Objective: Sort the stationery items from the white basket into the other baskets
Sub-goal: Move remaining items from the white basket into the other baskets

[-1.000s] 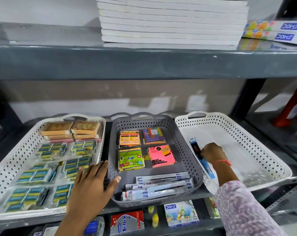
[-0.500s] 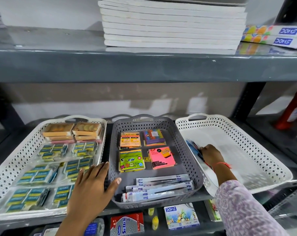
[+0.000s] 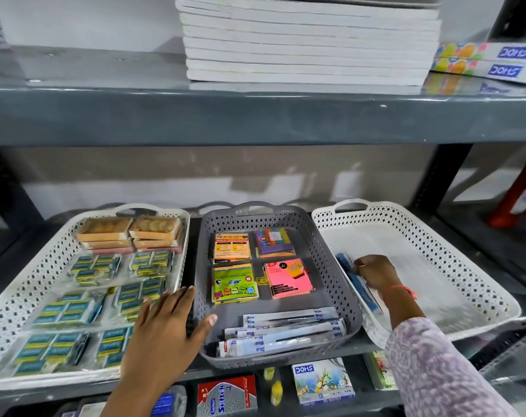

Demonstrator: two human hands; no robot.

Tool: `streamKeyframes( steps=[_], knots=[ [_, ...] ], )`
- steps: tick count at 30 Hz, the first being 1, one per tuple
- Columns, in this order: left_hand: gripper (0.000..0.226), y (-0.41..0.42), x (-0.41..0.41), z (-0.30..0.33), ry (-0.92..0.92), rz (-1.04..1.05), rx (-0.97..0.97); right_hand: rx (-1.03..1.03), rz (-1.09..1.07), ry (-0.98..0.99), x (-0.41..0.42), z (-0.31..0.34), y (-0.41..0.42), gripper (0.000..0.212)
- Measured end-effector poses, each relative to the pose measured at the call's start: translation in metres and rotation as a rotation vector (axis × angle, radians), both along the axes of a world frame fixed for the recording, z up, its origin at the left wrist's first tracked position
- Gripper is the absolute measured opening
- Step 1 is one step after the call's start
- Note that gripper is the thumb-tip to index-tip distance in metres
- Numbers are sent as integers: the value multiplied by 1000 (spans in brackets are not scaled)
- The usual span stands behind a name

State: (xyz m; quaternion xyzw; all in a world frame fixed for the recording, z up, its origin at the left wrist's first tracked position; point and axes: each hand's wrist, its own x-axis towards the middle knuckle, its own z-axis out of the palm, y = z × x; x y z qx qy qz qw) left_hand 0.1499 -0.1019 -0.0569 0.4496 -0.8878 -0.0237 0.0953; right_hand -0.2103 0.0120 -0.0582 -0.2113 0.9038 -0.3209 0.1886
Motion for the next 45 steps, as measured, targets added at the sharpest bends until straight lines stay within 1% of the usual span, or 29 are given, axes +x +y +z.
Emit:
streamKeyframes(
  steps=[2, 4, 6, 9, 11, 12, 13, 14, 16, 18, 20, 22, 25, 28, 29, 31, 33, 34, 36, 37, 38, 39, 41, 42, 43, 45],
  knots=[
    [83, 0, 0, 1, -4, 0, 3, -6, -52, 49, -2, 0, 0, 18],
    [84, 1, 0, 2, -4, -3, 19, -55, -126, 99, 0, 3, 1, 24],
    [85, 1, 0, 2, 1, -3, 30, -118, -155, 195, 3, 8, 2, 28],
    [86, 0, 0, 1, -8, 4, 35, -235, -189, 331, 7, 22, -2, 29],
    [86, -1, 0, 1, -2, -6, 40, -337, -160, 314, 11, 38, -9, 26],
    [85, -1, -1, 0, 7, -10, 39, -387, -93, 274, 16, 46, -13, 24],
    [84, -1, -1, 0, 16, -9, 35, -421, 16, 230, 23, 56, -16, 22],
    [82, 0, -2, 0, 24, -8, 27, -415, 157, 193, 32, 65, -19, 20],
    [79, 0, -2, 1, 29, -7, 16, -296, 448, 147, 55, 78, -25, 20],
    [79, 0, -1, 0, 21, -6, 17, -173, 648, 90, 78, 79, -34, 22],
    [81, -1, -1, -1, 11, -11, 22, -52, 783, 49, 97, 70, -43, 23],
    [85, -1, -1, -2, 4, -17, 28, 69, 876, 60, 110, 54, -51, 23],
    [89, -2, 0, -3, 11, -19, 39, 212, 925, 81, 122, 32, -53, 22],
    [88, -3, 0, -4, 9, -23, 21, 303, 910, 71, 123, 22, -49, 23],
    [87, -3, 0, -4, 4, -24, 16, 288, 898, 65, 121, 22, -47, 24],
    [84, -3, -1, -4, -4, -21, 12, 171, 817, 59, 113, 28, -42, 24],
    [83, -3, -1, -4, 6, -28, 10, -9, 659, 75, 101, 41, -38, 24],
    [83, -3, -1, -4, 16, -30, 10, -83, 549, 118, 93, 46, -37, 24],
    [82, -3, -1, -4, 33, -28, 9, -129, 273, 259, 70, 51, -32, 26],
    [82, -3, -1, -4, 39, -29, 6, -115, 127, 294, 56, 50, -27, 27],
    [83, -2, -2, -3, 45, -30, 3, -68, 9, 287, 44, 47, -22, 28],
    [84, -2, -1, -3, 47, -30, 3, 20, -56, 273, 35, 43, -17, 27],
    [87, -3, -1, -4, 45, -33, 4, 252, -18, 201, 26, 27, -8, 27],
    [88, -3, -1, -4, 46, -36, 3, 353, 21, 170, 25, 18, -4, 30],
    [89, -4, -1, -4, 49, -37, 1, 413, 44, 149, 25, 9, -2, 33],
    [89, -4, -1, -5, 48, -36, 8, 399, 16, 114, 26, 3, 0, 37]
  ],
)
